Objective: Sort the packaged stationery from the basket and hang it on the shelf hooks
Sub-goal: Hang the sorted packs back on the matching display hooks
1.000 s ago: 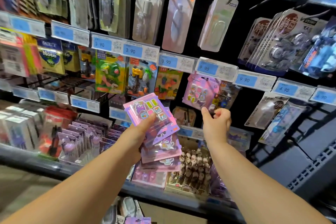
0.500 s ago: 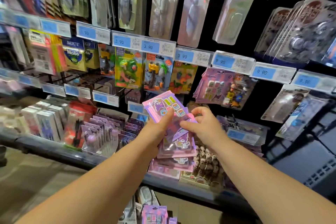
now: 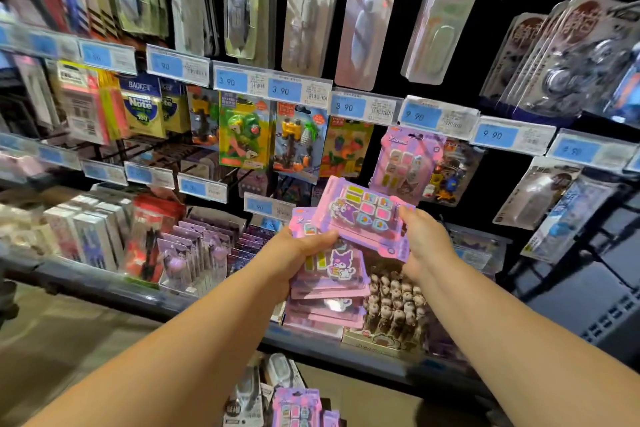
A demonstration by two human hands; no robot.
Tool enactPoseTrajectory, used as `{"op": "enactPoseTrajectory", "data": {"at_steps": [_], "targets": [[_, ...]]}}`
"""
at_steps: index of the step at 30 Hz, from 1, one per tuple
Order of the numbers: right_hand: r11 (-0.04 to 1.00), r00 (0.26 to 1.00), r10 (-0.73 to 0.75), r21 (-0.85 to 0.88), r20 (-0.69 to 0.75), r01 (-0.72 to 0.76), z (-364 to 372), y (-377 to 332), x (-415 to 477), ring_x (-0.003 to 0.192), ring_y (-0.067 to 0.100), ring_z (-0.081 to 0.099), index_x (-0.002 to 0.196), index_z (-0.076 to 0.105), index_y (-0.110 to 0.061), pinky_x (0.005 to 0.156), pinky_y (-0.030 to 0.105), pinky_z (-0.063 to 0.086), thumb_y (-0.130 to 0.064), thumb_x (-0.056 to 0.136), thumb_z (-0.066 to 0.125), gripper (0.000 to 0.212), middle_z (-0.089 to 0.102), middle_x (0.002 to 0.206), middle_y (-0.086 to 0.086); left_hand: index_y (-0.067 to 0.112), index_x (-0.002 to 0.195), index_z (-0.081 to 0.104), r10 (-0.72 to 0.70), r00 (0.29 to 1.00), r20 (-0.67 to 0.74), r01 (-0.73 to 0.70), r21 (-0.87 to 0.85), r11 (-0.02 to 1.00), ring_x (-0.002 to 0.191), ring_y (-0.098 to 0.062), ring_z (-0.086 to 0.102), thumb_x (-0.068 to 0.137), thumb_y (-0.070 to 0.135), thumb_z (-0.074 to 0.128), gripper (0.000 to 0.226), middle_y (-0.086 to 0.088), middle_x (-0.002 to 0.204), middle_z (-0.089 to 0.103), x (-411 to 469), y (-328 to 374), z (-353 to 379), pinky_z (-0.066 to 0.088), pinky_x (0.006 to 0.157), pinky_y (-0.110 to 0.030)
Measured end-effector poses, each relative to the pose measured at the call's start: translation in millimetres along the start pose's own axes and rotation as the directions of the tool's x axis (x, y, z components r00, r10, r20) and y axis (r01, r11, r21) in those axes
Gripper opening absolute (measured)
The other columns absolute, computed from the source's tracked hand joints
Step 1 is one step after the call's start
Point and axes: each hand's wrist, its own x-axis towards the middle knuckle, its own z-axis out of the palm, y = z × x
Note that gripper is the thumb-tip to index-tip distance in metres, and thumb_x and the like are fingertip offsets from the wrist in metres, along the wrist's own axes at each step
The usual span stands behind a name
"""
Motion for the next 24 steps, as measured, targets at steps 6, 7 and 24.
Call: {"op": "enactPoseTrajectory", "data": {"at_steps": [6,7,24], "targets": [[0.957,0.991,-0.130,-0.255,0.039,0.136,-22.0,-10.4,5.1,0.081,0.014,0.066,0.113,0.056,-0.029,0.046,0.024,0.049,-0.030,0.105,0.036,0.022,0.067,0.100,-0.003,0.010,0.116,0.066,0.026,0.999,-0.040,-0.028,-0.045,0.999,0.091,-0.036,0.066,0.060,0.040,0.085,0.066,-0.013,0.098,0.075,5.4,-1.4,-22.4,0.049,0.078,-0.045],[0.934,0.990,-0.122,-0.329,0.076,0.141,-25.7,-13.2,4.5,0.084,0.016,0.066,0.110,0.057,-0.028,0.051,0.026,0.053,-0.030,0.104,0.038,0.020,0.068,0.103,-0.001,0.011,0.115,0.066,0.017,0.999,-0.039,-0.019,-0.027,0.999,0.092,-0.040,0.065,0.059,0.043,0.087,0.067,-0.013,0.098,0.075,7.3,-1.9,-24.8,0.048,0.078,-0.047],[0.607,0.942,-0.087,-0.732,0.324,0.308,-33.7,-18.2,1.6,0.101,0.014,0.055,0.124,0.059,-0.021,0.076,0.024,0.039,-0.033,0.099,0.050,0.029,0.059,0.116,-0.005,0.021,0.107,0.069,-0.049,0.986,0.160,0.034,0.095,0.995,0.095,-0.035,0.040,0.062,0.067,0.081,0.065,-0.035,0.118,0.060,17.7,-31.2,-10.9,0.033,0.071,-0.048]]}}
